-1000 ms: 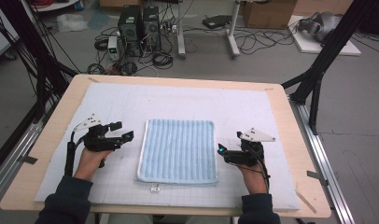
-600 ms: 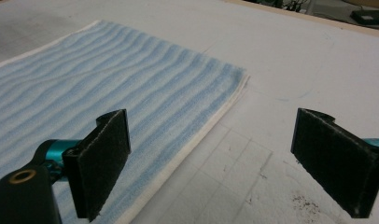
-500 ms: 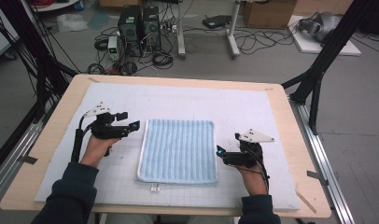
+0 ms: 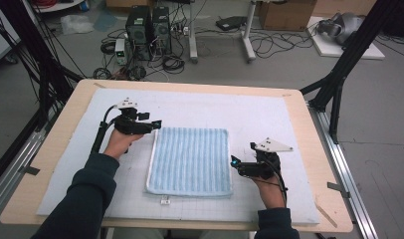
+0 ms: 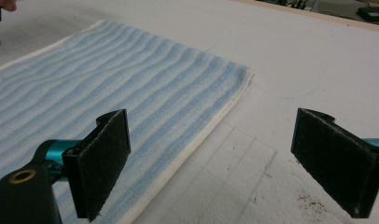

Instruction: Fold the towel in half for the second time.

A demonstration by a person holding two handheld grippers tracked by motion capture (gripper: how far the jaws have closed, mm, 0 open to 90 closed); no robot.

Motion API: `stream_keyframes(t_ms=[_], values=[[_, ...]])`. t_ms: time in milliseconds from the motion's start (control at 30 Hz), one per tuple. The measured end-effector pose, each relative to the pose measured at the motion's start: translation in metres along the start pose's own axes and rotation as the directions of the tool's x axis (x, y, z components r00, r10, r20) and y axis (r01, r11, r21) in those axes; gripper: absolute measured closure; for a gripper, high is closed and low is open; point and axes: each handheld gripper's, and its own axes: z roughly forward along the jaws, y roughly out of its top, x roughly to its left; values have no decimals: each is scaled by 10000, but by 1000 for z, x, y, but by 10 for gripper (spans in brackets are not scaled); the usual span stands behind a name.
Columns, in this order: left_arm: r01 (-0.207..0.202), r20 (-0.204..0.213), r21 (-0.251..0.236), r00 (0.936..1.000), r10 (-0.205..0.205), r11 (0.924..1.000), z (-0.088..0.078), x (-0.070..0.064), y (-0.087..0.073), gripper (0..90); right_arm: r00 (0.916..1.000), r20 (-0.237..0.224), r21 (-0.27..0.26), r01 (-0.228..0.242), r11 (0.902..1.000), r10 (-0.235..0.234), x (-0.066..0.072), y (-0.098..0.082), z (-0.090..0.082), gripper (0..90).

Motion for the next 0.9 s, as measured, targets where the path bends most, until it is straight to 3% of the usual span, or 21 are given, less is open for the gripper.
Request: stream_keyframes(t_ms=[67, 233, 367, 533, 600, 733, 900], values=[[-6, -19, 11, 10000, 6, 10000, 6, 1, -1, 275, 10000, 5, 15, -32, 10000, 32, 0, 0, 0, 110], [86, -294, 690, 9995, -66, 9976, 18, 8, -10, 293, 10000, 10, 17, -24, 10000, 24, -1, -2, -1, 110], [65, -265, 926, 9996, -41, 9957, 24, 9, -15, 344, 10000, -22, 54, -52, 10000, 52, -1, -2, -1, 110], [-238, -319, 1309, 9991, 282, 9911, 29, 10, -20, 435, 10000, -17, 85, -71, 9999, 71, -1, -2, 0, 110], [-492, -319, 1637, 9980, 552, 9853, 31, 10, -22, 473, 10000, -18, 76, -65, 10000, 65, -1, -2, 0, 110], [-873, -388, 1831, 9946, 959, 9792, 32, 7, -23, 564, 10000, -13, 107, -92, 9999, 93, -1, -2, 0, 110], [-1386, -110, 1780, 9897, 1428, 9742, 33, 3, -23, 803, 9999, -43, 205, -161, 9997, 162, -1, -2, 2, 110]])
